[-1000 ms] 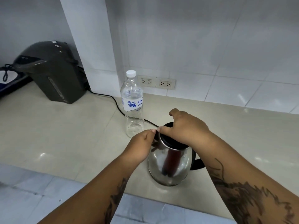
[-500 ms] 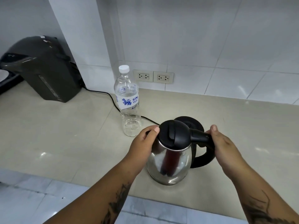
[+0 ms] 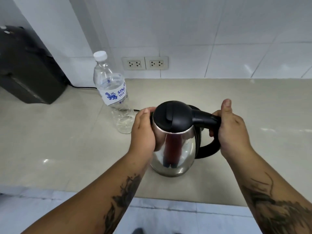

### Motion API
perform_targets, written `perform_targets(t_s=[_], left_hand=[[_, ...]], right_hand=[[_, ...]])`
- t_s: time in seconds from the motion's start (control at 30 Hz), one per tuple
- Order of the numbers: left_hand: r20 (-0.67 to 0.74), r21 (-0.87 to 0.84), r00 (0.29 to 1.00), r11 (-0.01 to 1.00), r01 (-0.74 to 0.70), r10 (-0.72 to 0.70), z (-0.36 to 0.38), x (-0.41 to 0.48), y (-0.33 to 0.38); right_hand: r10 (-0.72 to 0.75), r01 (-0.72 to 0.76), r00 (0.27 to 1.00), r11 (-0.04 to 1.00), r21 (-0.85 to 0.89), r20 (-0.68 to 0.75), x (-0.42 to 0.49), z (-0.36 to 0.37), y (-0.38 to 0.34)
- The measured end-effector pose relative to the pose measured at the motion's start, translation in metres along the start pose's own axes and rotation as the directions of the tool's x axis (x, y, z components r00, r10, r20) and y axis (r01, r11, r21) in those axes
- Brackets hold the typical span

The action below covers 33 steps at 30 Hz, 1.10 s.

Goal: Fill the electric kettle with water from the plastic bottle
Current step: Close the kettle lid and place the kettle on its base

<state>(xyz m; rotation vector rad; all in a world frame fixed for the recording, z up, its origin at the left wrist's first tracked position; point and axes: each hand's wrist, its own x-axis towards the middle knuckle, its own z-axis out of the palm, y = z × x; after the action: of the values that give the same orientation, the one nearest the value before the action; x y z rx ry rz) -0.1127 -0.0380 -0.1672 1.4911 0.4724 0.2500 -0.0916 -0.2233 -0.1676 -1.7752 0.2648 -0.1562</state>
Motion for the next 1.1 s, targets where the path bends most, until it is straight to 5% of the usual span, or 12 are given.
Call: perform_targets(t_s=[0.37, 1.1], left_hand=[[0.137, -0.013, 0.987, 0.996, -0.088, 0.089, 0.081, 0.065, 0.048], [0.184, 0.005, 0.981, 0.998, -0.064, 0.062, 0.124, 0.123, 0.015]], right_hand=[[-0.045, 0.061, 0.988, 0.993, 0.106, -0.150, 0.083, -0.026, -0.037], [0.013, 0.000, 0.992, 0.994, 0.107, -0.122, 0.149, -0.018, 0.000]])
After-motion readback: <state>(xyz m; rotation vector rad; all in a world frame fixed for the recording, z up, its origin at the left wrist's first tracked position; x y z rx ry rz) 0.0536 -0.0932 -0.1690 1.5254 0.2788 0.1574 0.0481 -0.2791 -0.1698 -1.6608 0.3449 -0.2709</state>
